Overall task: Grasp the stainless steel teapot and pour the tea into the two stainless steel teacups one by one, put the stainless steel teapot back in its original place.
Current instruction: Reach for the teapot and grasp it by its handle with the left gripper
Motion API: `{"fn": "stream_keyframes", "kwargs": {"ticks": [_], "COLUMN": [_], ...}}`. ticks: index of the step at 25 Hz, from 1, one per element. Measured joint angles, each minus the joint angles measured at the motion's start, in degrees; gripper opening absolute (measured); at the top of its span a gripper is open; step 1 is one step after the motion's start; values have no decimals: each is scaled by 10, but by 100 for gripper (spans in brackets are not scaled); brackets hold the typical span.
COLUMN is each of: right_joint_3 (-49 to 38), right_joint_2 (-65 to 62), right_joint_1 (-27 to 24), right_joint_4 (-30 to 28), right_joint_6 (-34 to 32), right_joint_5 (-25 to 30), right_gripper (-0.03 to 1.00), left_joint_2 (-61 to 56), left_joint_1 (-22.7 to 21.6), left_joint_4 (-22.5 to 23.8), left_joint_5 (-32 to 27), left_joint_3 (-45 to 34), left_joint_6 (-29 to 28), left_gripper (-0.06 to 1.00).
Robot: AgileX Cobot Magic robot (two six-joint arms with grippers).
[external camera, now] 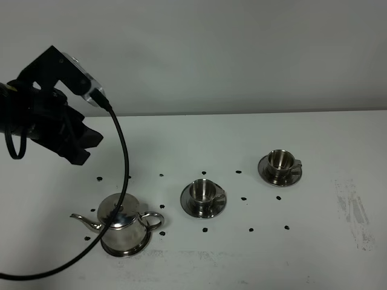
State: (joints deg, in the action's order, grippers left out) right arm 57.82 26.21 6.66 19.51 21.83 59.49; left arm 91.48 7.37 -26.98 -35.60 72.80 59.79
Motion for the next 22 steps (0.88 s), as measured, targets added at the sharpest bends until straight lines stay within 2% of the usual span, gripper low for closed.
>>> {"fn": "stream_keyframes", "kwargs": {"ticks": [5, 9, 12, 15, 22], "right_joint_3": [-36, -72, -99, -131, -194], "right_joint_2": [-104, -174, -212, -248, -266], "right_joint_1": [0, 0, 0, 0, 0], "right_joint_4": [-34, -109, -165, -207, -226], "right_joint_6": [-57, -102, -130, -154, -164], "right_joint_5": [73, 103, 106, 107, 108], "right_gripper": [32, 30, 28, 27, 24], "left_joint_2": [0, 17, 39, 74, 168], "left_joint_1": [31, 50, 53, 54, 80], "left_joint_4": [0, 0, 1, 18, 103], "left_joint_5": [-5, 4, 2, -29, -141], "left_joint_3": [0, 0, 3, 37, 167], "left_joint_6": [103, 145, 136, 99, 42], "left_gripper": [50, 50, 50, 50, 50]}}
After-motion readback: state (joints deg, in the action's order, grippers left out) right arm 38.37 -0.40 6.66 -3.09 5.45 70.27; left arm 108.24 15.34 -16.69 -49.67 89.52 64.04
